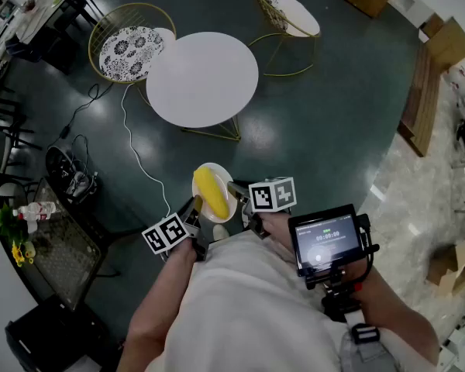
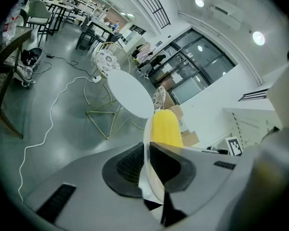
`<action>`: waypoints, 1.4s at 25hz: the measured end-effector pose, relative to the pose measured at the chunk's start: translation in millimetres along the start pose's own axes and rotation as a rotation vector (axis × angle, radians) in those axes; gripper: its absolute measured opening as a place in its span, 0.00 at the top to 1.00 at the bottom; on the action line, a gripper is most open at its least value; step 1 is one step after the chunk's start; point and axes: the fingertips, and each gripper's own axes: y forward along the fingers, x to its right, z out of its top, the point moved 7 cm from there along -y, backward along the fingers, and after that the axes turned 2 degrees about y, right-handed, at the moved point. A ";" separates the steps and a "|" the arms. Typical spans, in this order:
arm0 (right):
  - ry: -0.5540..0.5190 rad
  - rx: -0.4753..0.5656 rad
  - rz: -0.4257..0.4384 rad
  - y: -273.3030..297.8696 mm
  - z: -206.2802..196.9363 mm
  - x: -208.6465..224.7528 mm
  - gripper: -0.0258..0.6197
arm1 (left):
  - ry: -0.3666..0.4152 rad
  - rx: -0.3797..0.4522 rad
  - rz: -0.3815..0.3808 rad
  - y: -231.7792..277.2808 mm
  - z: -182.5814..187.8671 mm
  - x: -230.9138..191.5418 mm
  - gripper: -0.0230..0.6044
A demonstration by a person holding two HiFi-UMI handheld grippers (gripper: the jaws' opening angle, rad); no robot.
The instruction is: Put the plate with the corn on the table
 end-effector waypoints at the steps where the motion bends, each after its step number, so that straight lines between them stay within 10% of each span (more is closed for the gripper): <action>1: -0.001 0.008 -0.001 -4.1 -8.5 -5.0 0.90 | 0.005 0.001 -0.005 -8.3 -6.1 0.6 0.89; 35: 0.047 0.132 -0.046 -5.2 -167.6 -117.2 0.89 | 0.048 -0.010 -0.106 -169.2 -72.2 -56.9 0.90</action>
